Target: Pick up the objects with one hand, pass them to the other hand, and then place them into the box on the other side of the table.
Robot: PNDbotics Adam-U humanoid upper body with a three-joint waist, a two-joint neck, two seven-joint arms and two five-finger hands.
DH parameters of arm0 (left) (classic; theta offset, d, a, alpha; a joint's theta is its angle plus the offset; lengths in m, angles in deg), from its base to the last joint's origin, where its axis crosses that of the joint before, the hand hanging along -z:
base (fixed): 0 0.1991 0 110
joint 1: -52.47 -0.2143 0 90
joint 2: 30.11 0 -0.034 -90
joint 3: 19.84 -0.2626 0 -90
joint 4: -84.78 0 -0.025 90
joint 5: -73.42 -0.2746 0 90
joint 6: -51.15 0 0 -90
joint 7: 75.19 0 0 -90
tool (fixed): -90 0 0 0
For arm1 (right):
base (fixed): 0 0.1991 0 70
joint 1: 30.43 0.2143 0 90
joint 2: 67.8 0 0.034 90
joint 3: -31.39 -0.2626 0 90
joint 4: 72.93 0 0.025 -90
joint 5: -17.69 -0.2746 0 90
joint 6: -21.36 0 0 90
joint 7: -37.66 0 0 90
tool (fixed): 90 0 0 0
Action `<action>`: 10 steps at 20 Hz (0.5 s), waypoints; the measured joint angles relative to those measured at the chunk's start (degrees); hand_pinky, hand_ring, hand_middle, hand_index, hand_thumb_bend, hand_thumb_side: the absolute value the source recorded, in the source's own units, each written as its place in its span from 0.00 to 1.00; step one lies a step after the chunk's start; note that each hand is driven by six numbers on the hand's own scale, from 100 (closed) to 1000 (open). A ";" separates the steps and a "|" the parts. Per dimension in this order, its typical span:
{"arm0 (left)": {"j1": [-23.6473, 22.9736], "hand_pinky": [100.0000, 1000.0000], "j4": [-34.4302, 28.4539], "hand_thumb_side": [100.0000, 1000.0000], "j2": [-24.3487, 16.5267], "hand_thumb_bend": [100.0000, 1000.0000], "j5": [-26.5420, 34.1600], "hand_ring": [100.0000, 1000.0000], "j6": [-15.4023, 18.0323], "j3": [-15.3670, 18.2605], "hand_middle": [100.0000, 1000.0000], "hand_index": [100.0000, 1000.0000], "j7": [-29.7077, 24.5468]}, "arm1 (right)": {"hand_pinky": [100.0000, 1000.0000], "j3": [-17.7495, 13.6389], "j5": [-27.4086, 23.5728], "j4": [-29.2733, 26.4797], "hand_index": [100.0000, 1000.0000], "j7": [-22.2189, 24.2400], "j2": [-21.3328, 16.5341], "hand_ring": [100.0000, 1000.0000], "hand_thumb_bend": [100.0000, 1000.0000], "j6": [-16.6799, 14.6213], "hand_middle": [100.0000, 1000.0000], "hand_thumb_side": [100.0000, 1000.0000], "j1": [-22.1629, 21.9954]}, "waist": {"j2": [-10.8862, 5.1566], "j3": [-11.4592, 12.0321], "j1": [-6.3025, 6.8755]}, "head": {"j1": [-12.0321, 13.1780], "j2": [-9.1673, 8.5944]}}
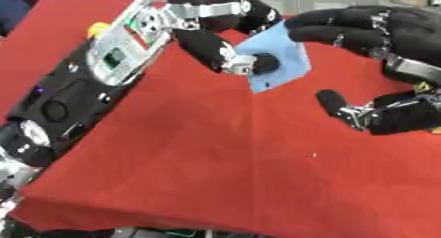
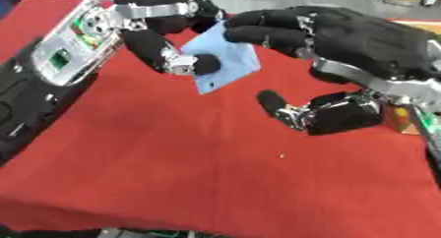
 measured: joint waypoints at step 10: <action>0.02 0.62 -0.04 0.50 0.72 0.00 -0.21 0.52 -0.84 -0.76 0.43 0.58 -0.87 | 0.86 0.06 2.57 0.00 1.00 -5.64 0.01 0.80 0.00 0.72 0.94 0.13 0.00 | 0.00 -0.02 0.00 | -0.01 0.00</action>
